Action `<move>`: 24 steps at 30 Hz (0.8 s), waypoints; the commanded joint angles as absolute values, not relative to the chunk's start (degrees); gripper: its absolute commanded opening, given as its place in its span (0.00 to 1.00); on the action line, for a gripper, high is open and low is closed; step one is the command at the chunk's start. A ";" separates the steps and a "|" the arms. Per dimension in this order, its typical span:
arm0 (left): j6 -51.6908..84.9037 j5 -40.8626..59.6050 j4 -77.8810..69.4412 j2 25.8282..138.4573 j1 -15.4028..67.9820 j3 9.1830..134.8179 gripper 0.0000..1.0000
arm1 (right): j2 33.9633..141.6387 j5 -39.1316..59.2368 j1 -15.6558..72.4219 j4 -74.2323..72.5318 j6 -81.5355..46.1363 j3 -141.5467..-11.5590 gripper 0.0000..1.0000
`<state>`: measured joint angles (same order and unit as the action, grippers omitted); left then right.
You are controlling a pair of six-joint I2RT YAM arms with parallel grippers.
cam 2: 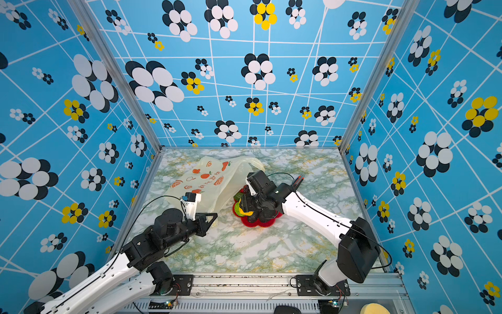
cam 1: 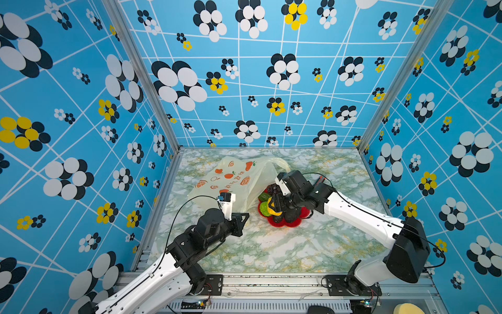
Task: Place the fruits into the plastic bag
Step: 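Grasp the yellow fruit with right gripper and carry it toward the bag, then insert the yellow fruit into the bag opening and open the right gripper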
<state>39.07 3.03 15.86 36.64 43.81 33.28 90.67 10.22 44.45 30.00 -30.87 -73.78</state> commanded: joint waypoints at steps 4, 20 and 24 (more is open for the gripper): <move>39.23 4.75 13.39 37.34 43.39 35.16 0.00 | 104.72 20.34 44.23 21.17 -36.14 -85.55 0.49; 39.31 8.02 7.10 44.37 41.90 36.15 0.00 | 119.33 29.98 45.51 -7.62 -59.45 -88.94 0.73; 40.19 9.66 6.15 44.52 40.33 35.97 0.00 | 121.45 33.52 46.29 -14.88 -63.68 -90.43 0.99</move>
